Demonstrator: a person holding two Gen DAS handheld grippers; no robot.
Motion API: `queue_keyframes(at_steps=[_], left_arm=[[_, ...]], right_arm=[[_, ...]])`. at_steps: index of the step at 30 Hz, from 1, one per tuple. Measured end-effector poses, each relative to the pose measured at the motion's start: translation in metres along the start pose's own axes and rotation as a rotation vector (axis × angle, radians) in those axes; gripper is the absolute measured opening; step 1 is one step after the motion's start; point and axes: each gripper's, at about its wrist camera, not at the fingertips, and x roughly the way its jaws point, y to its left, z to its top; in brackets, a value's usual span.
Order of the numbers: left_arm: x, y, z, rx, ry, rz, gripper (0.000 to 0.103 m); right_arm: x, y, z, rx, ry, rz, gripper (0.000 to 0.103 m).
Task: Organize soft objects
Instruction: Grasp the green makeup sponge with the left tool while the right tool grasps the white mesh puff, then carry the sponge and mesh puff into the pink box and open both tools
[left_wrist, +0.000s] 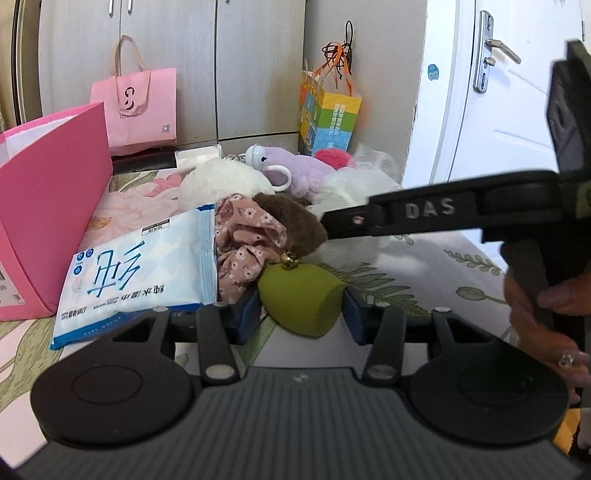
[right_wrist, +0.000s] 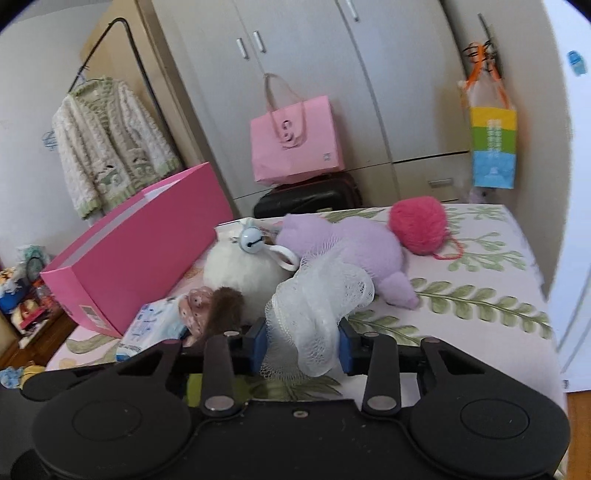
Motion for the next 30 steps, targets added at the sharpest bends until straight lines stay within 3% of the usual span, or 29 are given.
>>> queue_keyframes(at_steps=[8,17,23,30], left_arm=[[-0.015,0.002,-0.008,-0.014,0.023,-0.027,0.047],[-0.044,0.018,-0.012,-0.046,0.068,-0.084,0.047],[-0.062,0.047,-0.005,-0.064,0.143,-0.112,0.047],[-0.102,0.091,0.008,-0.005,0.192,-0.072,0.047]], right_arm=[[-0.028,0.003,-0.011,-0.009,-0.015,-0.079,0.043],[-0.054,0.024,-0.030,-0.028,0.000,-0.102,0.043],[-0.066,0.056,-0.030,-0.068,0.092,-0.031,0.043],[-0.062,0.107,-0.023,-0.125,0.234,0.066,0.043]])
